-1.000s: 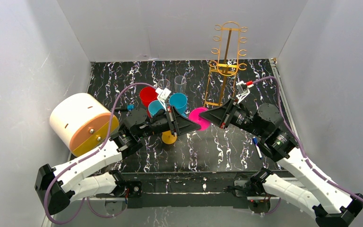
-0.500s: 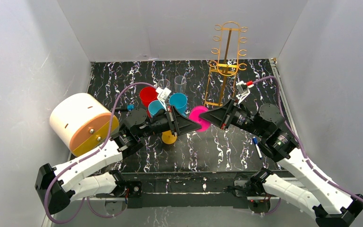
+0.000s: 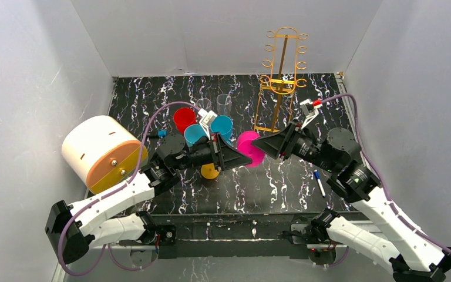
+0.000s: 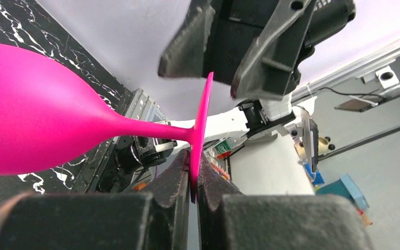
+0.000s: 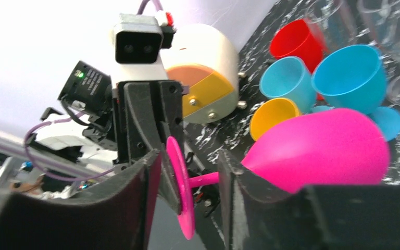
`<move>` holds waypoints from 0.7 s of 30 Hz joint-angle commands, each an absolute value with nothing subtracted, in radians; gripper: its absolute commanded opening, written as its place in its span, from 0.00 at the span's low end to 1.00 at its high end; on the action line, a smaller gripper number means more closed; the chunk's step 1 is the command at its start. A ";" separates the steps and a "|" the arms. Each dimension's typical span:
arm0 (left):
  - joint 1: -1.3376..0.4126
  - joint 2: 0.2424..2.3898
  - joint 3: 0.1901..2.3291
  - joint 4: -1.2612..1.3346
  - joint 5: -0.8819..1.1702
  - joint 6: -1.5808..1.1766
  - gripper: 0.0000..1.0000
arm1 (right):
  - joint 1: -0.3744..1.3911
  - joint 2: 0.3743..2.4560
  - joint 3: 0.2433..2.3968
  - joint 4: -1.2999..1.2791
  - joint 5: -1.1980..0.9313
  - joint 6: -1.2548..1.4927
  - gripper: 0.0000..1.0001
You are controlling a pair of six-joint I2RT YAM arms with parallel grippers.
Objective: Take the wine glass off the wine glass rack
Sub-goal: Place the wine glass at the center of the board.
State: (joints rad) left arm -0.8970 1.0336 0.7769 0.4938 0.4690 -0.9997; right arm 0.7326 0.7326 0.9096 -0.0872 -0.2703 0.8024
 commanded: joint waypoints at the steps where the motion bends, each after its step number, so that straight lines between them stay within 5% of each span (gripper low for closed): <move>1: -0.902 1.013 0.807 0.522 0.554 -0.909 0.00 | 0.734 0.706 1.017 -0.213 -0.117 0.734 0.58; 9: -0.902 0.977 0.823 0.366 0.631 -0.719 0.00 | 0.734 0.775 1.149 -0.539 0.256 0.751 0.76; 21: -0.903 0.897 0.784 0.295 0.790 -0.481 0.00 | 0.723 0.757 1.039 -0.496 0.096 0.811 0.79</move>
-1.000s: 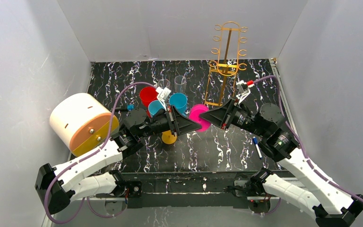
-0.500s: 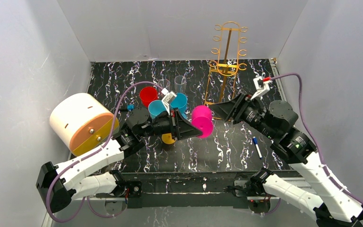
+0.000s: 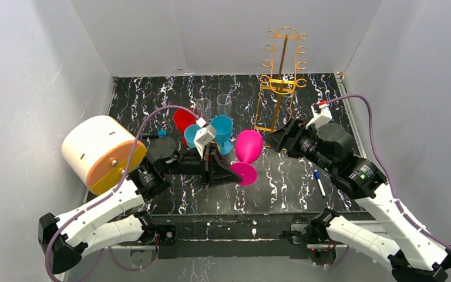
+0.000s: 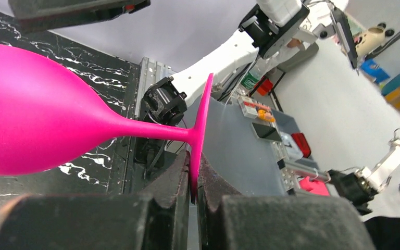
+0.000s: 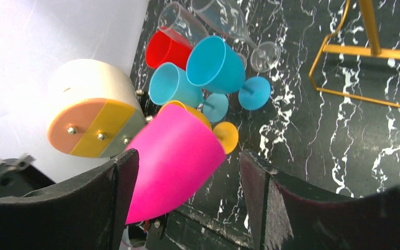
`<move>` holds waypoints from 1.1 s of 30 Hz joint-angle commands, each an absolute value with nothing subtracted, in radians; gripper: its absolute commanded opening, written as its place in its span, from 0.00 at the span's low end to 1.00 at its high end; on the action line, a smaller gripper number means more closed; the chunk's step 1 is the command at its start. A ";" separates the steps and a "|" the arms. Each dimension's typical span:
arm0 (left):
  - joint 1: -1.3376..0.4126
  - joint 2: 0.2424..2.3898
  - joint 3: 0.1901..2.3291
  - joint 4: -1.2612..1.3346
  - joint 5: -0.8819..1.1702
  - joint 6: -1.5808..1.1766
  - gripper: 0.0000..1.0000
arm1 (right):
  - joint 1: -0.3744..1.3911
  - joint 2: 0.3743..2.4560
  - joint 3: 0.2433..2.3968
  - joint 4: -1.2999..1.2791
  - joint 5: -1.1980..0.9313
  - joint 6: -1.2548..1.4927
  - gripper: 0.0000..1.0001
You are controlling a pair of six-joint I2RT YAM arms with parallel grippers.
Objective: Take the wine glass off the wine glass rack
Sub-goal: Place the wine glass at the center of the board.
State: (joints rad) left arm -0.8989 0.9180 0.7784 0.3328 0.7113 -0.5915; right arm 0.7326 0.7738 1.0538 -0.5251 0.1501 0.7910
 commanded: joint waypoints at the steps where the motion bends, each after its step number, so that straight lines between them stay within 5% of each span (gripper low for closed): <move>1: -0.903 0.902 0.790 0.272 0.801 -0.463 0.00 | 0.712 0.760 1.032 -0.486 0.052 0.809 0.80; 5: -0.903 0.902 0.804 0.150 0.818 -0.362 0.00 | 0.611 0.780 1.002 -0.436 -0.127 0.816 0.80; 9: -0.902 0.869 0.784 0.065 0.782 -0.265 0.00 | 0.341 0.808 0.915 -0.289 -0.539 0.850 0.81; 14: -0.903 0.813 0.756 0.039 0.814 -0.119 0.00 | 0.071 0.818 0.707 0.230 -1.019 1.103 0.82; 26: -0.902 0.772 0.706 0.006 0.895 0.230 0.00 | 0.067 0.855 0.693 0.437 -1.192 1.107 0.88; 33: -0.903 0.814 0.728 0.017 0.943 0.325 0.00 | 0.102 0.902 0.732 0.479 -1.224 1.123 0.74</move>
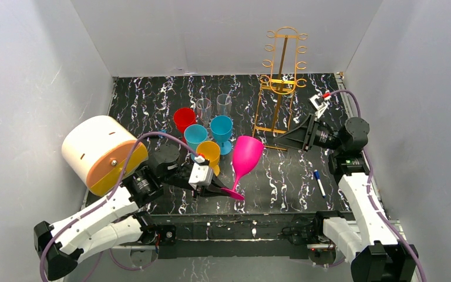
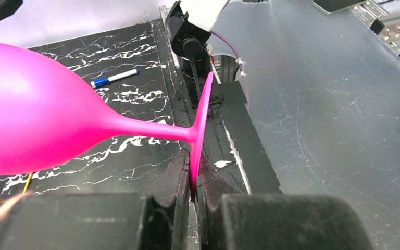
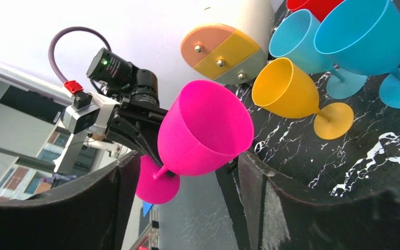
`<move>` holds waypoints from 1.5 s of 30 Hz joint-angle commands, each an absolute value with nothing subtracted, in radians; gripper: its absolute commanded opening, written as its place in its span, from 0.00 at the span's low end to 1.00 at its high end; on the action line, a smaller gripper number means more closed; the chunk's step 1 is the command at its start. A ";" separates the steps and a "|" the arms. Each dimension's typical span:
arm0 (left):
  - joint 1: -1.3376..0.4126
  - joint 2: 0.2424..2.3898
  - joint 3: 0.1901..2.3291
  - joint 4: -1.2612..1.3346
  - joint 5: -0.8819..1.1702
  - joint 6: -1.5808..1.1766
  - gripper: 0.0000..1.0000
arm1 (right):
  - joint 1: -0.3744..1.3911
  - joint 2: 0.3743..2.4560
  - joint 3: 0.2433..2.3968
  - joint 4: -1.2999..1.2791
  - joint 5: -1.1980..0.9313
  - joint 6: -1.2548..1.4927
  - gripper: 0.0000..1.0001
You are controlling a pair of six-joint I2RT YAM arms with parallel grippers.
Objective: Take the wine glass off the wine glass rack
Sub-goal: Place the wine glass at the center of the board.
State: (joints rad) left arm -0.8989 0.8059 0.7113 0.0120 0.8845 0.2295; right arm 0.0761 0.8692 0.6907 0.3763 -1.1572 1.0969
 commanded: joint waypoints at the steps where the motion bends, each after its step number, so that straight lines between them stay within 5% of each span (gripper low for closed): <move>1: -0.902 0.822 0.733 0.017 0.951 0.330 0.00 | 0.114 0.914 0.747 0.474 -1.237 1.123 0.74; 10: -0.903 0.880 0.745 0.008 0.994 0.372 0.00 | 0.232 1.007 0.882 0.203 -1.210 1.006 0.65; 17: -0.904 0.865 0.756 -0.082 0.934 0.439 0.00 | 0.289 1.008 0.932 0.084 -1.198 0.981 0.48; 24: -0.904 0.905 0.796 -0.088 0.978 0.444 0.00 | 0.327 1.023 1.004 -0.184 -1.109 0.817 0.55; 31: -0.903 0.895 0.828 -0.179 0.964 0.500 0.00 | 0.326 1.020 1.032 -0.185 -1.034 0.799 0.64; 34: -0.903 0.885 0.828 -0.187 0.939 0.501 0.00 | 0.326 1.021 1.006 -0.067 -1.116 0.923 0.56; 45: -0.903 0.934 0.874 -0.217 0.928 0.554 0.00 | 0.344 1.053 1.078 -0.312 -1.185 0.800 0.48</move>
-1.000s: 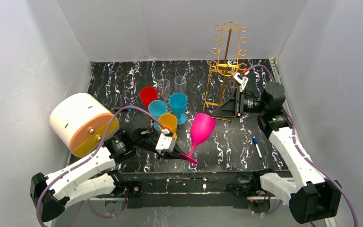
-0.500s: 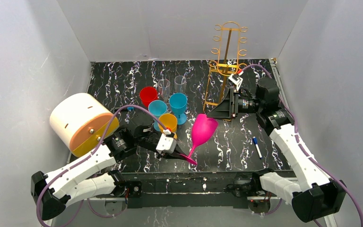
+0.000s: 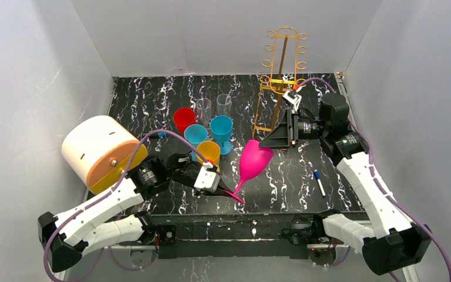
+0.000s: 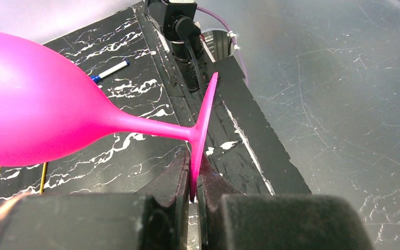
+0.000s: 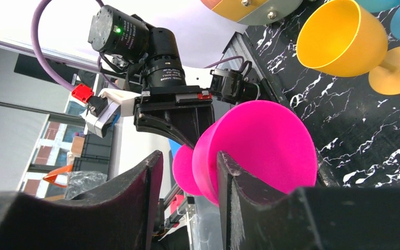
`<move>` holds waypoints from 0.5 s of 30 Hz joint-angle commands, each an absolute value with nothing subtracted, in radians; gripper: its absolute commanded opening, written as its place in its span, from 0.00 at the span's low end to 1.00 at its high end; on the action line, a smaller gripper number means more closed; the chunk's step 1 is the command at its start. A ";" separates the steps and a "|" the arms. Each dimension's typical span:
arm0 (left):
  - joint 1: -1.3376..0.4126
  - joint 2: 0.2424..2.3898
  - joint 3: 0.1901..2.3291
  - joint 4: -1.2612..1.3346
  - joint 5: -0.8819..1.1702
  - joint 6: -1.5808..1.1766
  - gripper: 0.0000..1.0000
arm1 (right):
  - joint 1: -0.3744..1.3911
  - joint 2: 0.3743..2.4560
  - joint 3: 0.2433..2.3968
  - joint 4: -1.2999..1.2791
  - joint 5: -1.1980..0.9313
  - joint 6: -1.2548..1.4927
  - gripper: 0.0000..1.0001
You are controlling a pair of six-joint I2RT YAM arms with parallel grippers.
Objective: Take the wine glass off the wine glass rack
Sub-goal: Place the wine glass at the center of the board.
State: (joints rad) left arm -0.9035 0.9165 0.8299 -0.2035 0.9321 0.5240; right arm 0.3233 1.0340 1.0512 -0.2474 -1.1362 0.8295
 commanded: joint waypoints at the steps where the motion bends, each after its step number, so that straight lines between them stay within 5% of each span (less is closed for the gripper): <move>1: -0.903 0.933 0.874 -0.222 0.924 0.556 0.00 | 0.348 1.053 1.073 -0.305 -1.186 0.804 0.46; 15: -0.903 0.921 0.862 -0.258 0.875 0.591 0.00 | 0.409 1.039 1.042 -0.144 -1.282 0.939 0.38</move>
State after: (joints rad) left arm -0.9077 0.9211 0.8375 -0.2501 0.9257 0.5835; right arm 0.3782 1.0603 1.0370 -0.1795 -1.2091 0.9005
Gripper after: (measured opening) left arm 0.029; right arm 0.382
